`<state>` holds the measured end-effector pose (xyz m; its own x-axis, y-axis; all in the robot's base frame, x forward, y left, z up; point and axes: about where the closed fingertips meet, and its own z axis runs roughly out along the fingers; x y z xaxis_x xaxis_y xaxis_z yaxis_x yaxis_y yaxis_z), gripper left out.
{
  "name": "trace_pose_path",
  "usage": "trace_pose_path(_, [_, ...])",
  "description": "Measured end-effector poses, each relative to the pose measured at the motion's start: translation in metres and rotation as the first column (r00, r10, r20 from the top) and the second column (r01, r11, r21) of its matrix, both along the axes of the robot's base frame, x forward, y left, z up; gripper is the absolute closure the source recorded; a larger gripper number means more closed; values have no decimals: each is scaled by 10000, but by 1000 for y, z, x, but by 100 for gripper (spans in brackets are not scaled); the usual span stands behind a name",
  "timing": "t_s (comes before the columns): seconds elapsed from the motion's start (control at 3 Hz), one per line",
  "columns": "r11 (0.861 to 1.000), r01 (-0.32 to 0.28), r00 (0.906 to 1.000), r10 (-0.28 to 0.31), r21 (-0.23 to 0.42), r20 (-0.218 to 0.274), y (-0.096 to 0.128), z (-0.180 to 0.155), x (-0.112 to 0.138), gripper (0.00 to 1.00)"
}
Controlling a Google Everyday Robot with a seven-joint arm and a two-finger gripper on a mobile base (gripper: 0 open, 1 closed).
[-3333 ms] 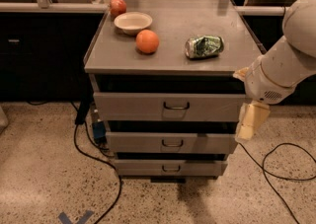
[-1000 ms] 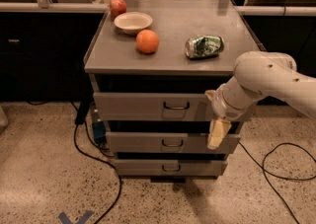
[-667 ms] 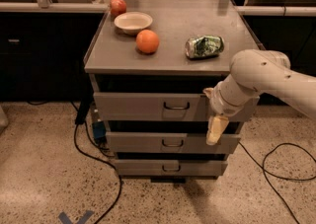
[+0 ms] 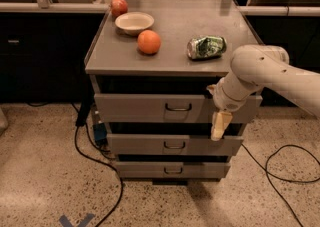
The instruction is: Open top drawer
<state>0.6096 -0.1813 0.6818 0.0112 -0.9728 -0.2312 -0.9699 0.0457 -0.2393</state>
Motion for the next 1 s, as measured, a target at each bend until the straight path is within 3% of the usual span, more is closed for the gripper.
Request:
trace_pose_path(0.67, [9996, -263, 9952, 249, -126, -951, -10, -26, -7, 0])
trace_pose_path(1.0, [9994, -307, 9951, 293, -131, -946, -10, -27, -6, 0])
